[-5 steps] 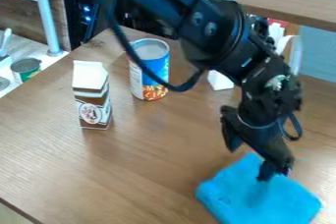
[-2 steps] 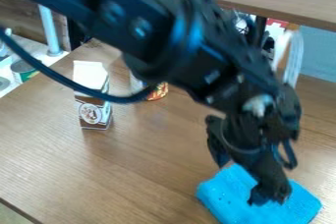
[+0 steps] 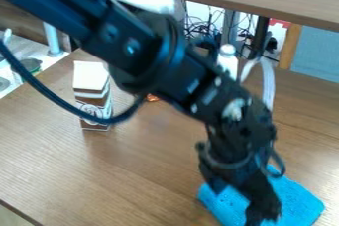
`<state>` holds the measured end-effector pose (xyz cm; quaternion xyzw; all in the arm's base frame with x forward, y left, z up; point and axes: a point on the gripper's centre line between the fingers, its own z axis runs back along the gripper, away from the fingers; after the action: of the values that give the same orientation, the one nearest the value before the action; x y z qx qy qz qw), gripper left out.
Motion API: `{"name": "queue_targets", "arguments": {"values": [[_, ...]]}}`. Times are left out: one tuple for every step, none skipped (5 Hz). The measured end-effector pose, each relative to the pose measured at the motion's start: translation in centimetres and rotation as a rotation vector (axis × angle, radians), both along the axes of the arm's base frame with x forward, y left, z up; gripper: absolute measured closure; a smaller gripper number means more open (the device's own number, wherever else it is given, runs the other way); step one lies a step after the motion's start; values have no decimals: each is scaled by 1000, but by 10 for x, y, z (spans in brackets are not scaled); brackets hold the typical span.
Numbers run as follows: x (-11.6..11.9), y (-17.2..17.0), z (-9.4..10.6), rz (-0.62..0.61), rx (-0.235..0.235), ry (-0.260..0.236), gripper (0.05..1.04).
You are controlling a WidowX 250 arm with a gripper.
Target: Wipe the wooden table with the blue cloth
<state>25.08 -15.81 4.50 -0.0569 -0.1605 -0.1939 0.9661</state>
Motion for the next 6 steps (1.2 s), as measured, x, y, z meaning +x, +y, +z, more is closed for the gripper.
{"name": "queue_targets", "arguments": {"values": [[1,-2,-14,2,-2,16,83],[8,-5,-19,-2,-5,-4,83],[25,-7,-18,13,5,-29,83],[46,2,-15,59,8,-38,83],[79,20,-7,134,-5,-58,83],[104,42,-9,200,-22,-42,83]]}}
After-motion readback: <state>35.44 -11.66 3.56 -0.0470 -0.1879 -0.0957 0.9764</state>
